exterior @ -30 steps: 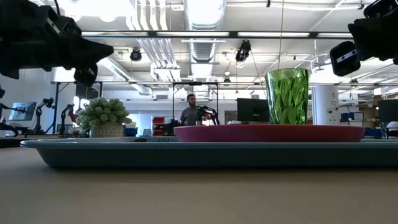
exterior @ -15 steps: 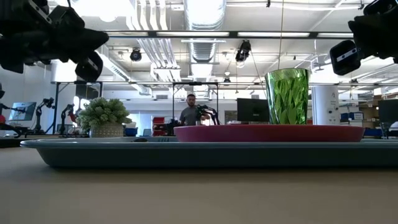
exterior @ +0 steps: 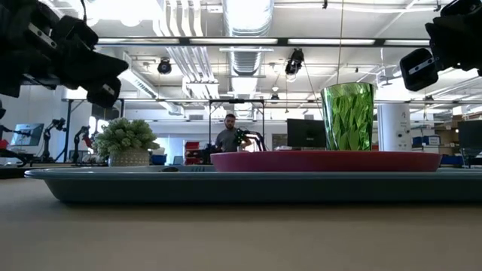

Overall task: Pick and place plate/cup/fork/spoon on tray
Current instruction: Return to Home Position

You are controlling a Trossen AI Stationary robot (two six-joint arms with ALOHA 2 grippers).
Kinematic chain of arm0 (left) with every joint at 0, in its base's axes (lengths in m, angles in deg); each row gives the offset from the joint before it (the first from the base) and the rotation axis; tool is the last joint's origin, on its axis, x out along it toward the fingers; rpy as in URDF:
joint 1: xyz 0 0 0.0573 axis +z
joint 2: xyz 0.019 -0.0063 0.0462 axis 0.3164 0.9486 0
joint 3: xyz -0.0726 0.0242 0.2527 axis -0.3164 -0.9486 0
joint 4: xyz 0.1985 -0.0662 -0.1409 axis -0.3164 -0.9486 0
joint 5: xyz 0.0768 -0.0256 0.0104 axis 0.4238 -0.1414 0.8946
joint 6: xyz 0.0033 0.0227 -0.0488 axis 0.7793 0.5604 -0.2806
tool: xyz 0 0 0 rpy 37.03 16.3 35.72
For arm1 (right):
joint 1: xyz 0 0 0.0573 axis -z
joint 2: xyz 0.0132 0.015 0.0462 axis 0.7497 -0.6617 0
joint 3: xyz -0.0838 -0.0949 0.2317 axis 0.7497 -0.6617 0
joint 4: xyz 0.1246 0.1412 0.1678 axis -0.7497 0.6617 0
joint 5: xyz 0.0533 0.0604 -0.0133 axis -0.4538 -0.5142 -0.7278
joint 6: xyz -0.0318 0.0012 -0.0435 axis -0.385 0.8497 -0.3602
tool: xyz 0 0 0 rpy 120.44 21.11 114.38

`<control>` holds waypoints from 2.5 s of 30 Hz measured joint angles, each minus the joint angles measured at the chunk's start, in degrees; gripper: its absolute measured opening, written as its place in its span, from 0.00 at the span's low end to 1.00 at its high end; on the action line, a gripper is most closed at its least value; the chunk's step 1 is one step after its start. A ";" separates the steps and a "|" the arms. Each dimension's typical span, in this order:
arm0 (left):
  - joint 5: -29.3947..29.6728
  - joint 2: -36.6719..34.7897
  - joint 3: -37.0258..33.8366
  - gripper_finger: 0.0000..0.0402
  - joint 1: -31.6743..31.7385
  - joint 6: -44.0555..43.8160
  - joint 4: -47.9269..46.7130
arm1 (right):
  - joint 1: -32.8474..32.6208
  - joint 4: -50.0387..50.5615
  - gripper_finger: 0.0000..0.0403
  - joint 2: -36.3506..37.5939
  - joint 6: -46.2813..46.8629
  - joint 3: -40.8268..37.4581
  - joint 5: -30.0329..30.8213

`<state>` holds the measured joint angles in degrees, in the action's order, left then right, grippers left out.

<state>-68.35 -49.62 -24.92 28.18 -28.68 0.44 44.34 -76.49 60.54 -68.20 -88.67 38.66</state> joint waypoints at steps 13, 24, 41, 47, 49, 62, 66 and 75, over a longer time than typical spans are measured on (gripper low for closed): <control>-3.24 -1.36 0.20 0.00 0.00 -1.56 -4.83 | 0.02 1.73 0.06 -0.51 -3.06 0.00 1.68; -6.08 -3.96 2.04 0.00 -0.11 -1.27 -3.96 | 0.02 1.66 0.06 -0.70 -3.50 0.05 1.70; -0.07 -4.65 1.57 0.00 -4.33 1.51 -10.52 | 0.00 1.57 0.06 -0.74 -2.55 0.84 1.68; 4.22 -2.72 1.09 0.00 -4.31 1.32 -12.13 | 0.00 1.57 0.06 -0.74 -5.18 0.87 1.70; 4.20 -2.28 1.09 0.00 -4.31 1.31 -11.59 | 0.00 1.57 0.06 -0.74 -5.17 0.90 1.70; 4.20 -1.90 1.09 0.00 -4.31 1.31 -10.10 | 0.00 1.75 0.06 -0.74 -5.09 0.96 1.70; 4.20 -1.90 1.09 0.00 -4.31 1.41 -10.11 | 0.00 2.39 0.06 -0.76 -7.93 0.96 1.75; 4.20 -1.86 1.09 0.00 -4.31 1.71 -10.10 | 0.00 4.95 0.06 -1.86 -21.95 1.18 3.40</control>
<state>-64.15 -51.48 -23.83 23.88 -26.97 -9.66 44.34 -71.53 58.68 -90.15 -87.49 42.05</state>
